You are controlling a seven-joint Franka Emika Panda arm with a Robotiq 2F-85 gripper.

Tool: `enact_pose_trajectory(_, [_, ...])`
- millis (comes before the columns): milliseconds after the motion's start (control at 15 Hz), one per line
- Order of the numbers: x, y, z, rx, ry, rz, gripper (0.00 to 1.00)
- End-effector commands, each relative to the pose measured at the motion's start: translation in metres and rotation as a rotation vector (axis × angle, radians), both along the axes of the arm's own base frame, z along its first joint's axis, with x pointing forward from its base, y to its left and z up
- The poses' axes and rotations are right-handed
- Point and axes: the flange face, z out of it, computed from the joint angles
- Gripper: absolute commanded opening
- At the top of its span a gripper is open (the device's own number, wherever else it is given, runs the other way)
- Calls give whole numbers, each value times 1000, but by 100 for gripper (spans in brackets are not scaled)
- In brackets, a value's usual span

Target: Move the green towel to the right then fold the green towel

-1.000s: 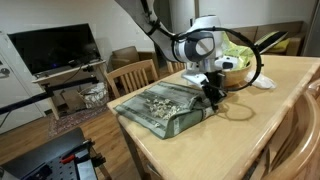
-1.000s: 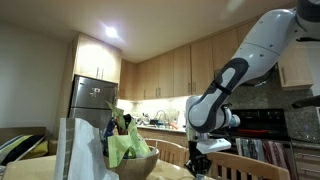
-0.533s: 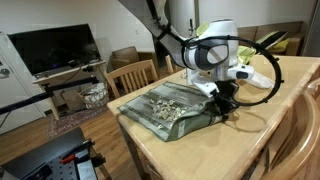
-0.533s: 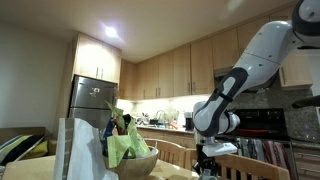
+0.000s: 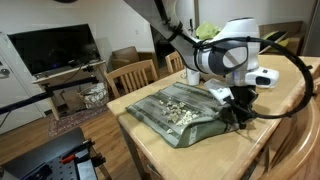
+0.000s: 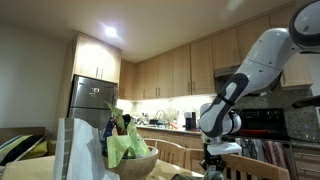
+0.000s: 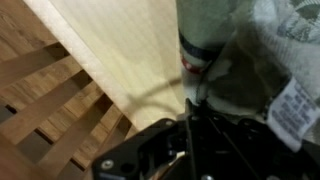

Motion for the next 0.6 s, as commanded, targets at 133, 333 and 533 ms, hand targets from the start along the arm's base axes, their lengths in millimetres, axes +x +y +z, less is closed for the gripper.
enact_pose_trajectory(133, [2, -29, 1, -44, -19, -97, 1])
enact_pose_trajectory(333, [2, -30, -1, -45, -14, -107, 7])
enact_pose_trajectory(533, [1, -18, 3, -32, -7, -100, 33])
